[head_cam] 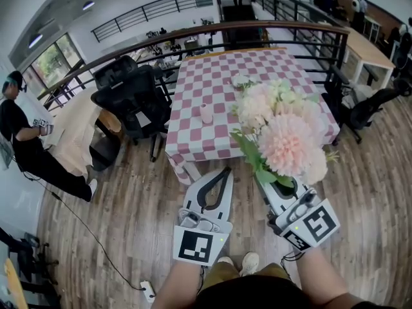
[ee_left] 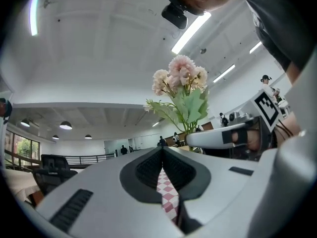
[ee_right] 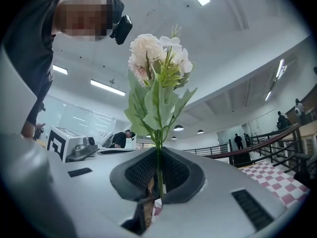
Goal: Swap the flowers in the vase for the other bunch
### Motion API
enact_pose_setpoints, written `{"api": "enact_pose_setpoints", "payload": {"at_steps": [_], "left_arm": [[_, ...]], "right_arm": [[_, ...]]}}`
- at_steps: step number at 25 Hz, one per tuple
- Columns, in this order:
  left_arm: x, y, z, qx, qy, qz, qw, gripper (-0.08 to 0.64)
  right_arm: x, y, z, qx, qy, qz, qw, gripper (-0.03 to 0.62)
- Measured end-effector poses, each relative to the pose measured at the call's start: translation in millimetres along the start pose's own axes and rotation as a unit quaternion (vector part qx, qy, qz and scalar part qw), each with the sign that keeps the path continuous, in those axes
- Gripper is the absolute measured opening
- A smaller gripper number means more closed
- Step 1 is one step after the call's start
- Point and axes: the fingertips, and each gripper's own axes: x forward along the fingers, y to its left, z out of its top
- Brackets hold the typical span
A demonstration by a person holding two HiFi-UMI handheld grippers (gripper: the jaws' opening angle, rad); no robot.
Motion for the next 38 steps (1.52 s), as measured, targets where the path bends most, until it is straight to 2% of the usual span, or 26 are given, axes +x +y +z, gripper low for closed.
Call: {"api": "enact_pose_setpoints", "payload": {"at_steps": [4, 14, 21, 32, 34, 38], "left_arm": [[2.0, -6.0, 2.3, 0.027, 0.003, -0.002, 0.9996, 0.009], [7.7, -22.6, -0.7, 0.030, 0.009, -0.010, 0.9995, 0.009], [10.0, -24.7, -3.7, 0.013, 0.020, -0.008, 0.9997, 0.009], [13.1, -18.2, -3.4, -0.016, 0.012, -0.013, 0.9997, 0.009], [14.5, -13.0, -2.5, -0.016, 0.010, -0.010, 0.9998, 0.009], [16.2, -6.0, 3.1, -0.040, -0.001, -0.014, 0.9991, 0.009]], "right_arm": [[-7.0, -4.3, 2.8, 0.001, -0.005, -0.004, 1.000, 0.043], [-18.4, -7.9, -1.4, 0.024, -0.010, -0.011, 1.000, 0.043], [-24.5, -14.0, 1.6, 0.047, -0.019, -0.012, 0.999, 0.043], [-15.7, -20.3, 2.9, 0.042, -0.022, -0.009, 0.999, 0.043], [-10.5, -20.9, 5.1, 0.041, -0.024, -0.003, 0.999, 0.043], [-2.3, -16.9, 13.0, 0.037, -0.036, 0.013, 0.999, 0.043]]}}
